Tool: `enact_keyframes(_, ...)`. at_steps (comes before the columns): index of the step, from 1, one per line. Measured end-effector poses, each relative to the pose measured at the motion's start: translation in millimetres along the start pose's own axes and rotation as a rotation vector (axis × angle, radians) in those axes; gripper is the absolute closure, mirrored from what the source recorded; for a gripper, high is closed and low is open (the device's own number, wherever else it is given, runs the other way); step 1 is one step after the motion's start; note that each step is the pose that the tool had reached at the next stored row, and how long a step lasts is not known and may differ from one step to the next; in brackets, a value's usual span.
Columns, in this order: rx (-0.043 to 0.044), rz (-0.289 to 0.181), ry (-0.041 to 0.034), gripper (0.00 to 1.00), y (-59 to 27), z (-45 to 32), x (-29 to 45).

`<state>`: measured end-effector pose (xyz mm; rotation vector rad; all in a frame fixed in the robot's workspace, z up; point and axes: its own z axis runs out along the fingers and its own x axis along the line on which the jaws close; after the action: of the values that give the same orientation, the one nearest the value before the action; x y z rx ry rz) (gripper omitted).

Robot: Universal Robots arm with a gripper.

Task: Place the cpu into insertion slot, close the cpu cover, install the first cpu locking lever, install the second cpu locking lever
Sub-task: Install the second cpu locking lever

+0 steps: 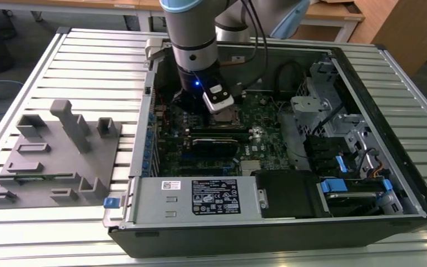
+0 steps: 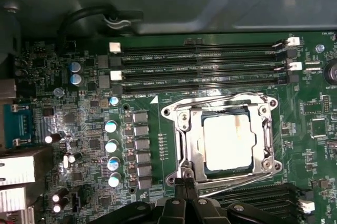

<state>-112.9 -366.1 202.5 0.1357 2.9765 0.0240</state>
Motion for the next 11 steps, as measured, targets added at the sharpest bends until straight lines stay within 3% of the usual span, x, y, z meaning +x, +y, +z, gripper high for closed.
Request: enact_keyframes(11, -0.0015, 0.0, -0.0023, 0.89, -0.2, 1.3, 2.0)
